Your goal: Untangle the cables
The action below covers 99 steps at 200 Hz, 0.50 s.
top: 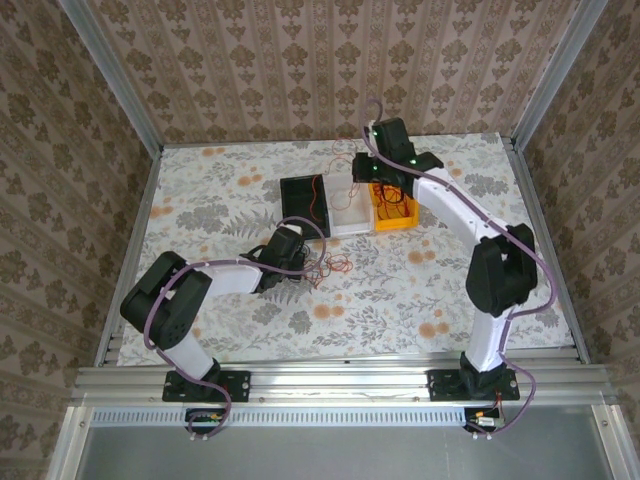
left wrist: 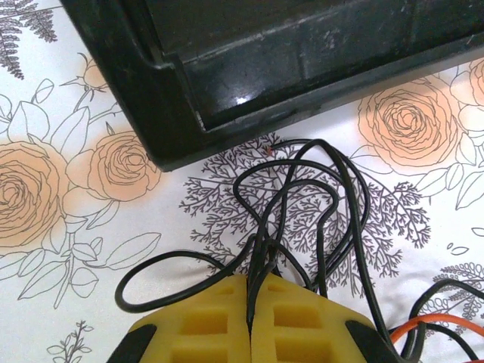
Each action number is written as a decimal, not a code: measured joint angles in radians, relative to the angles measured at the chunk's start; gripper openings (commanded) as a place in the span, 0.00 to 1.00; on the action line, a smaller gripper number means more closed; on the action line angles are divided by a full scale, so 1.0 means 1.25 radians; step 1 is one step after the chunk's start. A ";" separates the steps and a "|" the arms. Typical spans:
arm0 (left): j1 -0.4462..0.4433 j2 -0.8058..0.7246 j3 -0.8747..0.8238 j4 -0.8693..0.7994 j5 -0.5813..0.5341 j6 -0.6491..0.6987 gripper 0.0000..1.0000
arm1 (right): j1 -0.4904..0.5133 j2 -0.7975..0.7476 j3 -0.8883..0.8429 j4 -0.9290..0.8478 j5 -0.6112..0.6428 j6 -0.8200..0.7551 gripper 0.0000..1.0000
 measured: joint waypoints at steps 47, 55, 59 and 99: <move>0.016 0.000 0.000 -0.005 -0.001 -0.015 0.00 | -0.009 -0.154 -0.016 0.121 -0.095 -0.010 0.06; 0.019 0.000 0.000 -0.005 -0.001 -0.016 0.00 | -0.009 -0.174 -0.011 0.134 -0.109 -0.011 0.06; 0.019 0.000 0.000 -0.005 0.000 -0.017 0.00 | -0.009 -0.182 -0.006 0.141 -0.115 -0.012 0.06; 0.019 0.000 0.000 -0.005 0.000 -0.019 0.00 | -0.009 -0.202 0.030 0.174 -0.160 -0.013 0.06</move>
